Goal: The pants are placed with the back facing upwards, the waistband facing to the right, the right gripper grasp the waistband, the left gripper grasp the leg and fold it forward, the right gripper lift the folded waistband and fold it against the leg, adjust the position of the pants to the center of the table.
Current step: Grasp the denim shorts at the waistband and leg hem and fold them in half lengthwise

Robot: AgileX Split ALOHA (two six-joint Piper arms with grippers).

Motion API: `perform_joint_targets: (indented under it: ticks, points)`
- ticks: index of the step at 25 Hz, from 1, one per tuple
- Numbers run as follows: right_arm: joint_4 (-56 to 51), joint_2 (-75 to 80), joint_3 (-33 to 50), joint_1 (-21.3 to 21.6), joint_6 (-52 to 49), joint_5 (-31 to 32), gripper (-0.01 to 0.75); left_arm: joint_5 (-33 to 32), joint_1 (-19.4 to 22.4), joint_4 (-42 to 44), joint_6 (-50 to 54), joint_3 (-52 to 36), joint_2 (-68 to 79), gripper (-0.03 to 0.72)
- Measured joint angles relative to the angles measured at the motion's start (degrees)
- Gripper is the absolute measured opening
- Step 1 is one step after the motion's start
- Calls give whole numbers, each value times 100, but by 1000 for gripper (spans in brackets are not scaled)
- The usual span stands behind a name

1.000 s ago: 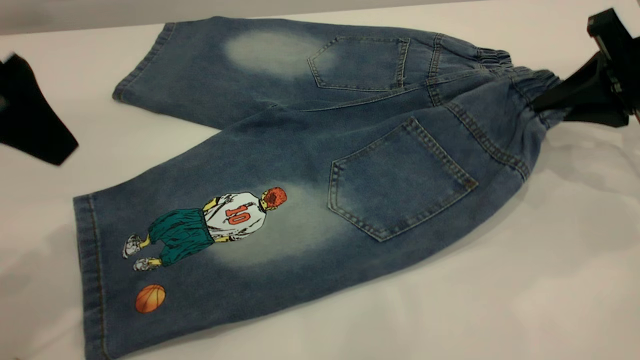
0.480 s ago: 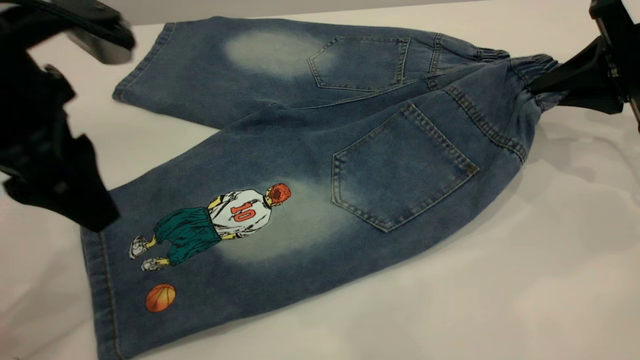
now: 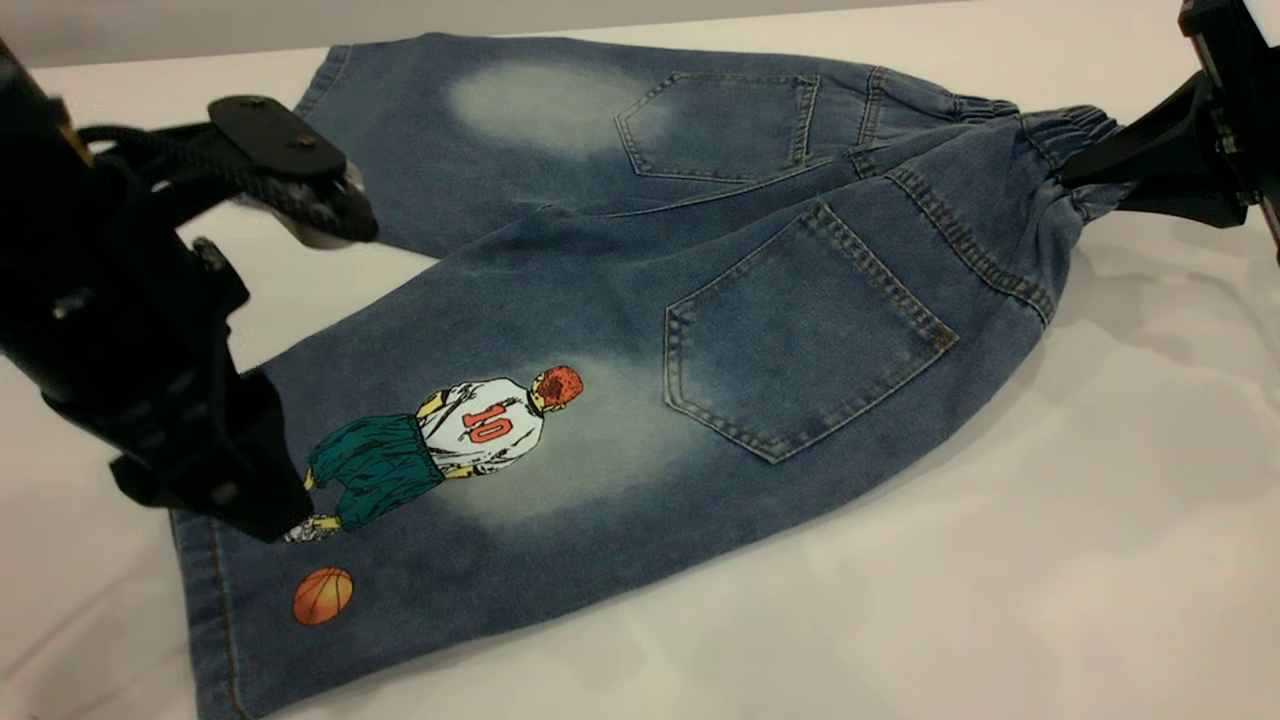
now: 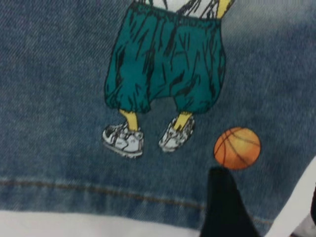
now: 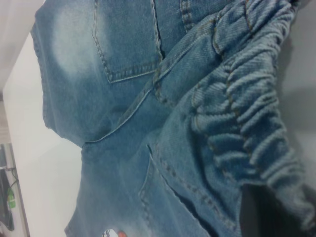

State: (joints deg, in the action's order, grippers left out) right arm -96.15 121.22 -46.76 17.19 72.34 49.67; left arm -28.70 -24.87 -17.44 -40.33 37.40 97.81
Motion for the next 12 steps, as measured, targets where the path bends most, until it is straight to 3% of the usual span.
perform_joint_targets:
  ticks: [12]
  points:
    - [15, 0, 0, 0, -18, 0, 40, 606, -107, -240, 6, -34, 665, 384]
